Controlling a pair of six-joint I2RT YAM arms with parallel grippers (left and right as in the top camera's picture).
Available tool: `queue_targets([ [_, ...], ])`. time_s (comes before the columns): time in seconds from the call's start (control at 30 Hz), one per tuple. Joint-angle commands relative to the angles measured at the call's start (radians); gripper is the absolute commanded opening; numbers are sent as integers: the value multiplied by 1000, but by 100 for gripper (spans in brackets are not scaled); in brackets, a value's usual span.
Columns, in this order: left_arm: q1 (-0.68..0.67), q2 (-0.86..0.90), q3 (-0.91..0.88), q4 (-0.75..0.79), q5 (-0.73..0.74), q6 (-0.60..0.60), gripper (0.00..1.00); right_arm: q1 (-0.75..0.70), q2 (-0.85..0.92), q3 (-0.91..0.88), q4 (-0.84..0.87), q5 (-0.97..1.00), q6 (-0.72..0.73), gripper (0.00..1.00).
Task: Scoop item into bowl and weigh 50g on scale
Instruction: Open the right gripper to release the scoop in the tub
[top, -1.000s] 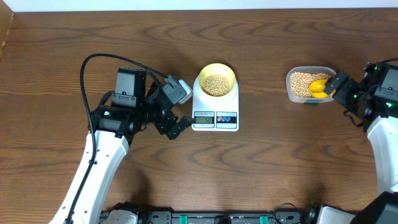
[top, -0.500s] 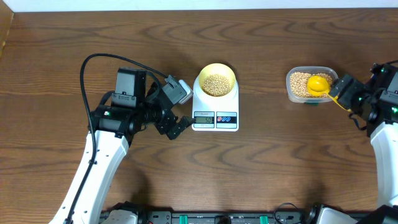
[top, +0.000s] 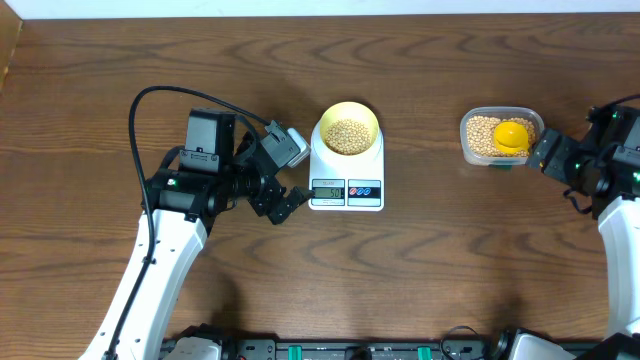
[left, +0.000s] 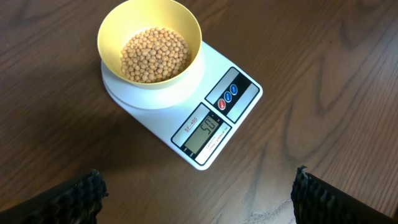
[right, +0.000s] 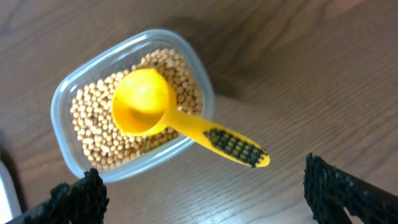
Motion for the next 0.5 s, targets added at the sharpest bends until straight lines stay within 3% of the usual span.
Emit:
queue_targets([
  [0.0,4,6,-7,-3,13,14,98,-3,-22,92,-72,-49,-137,99],
  [0.3,4,6,-7,-3,13,14,98,0,-22,311,-380,-49,-319,99],
  [0.47,4,6,-7,-3,13,14,98,0,-22,364,-454,-49,-377,99],
])
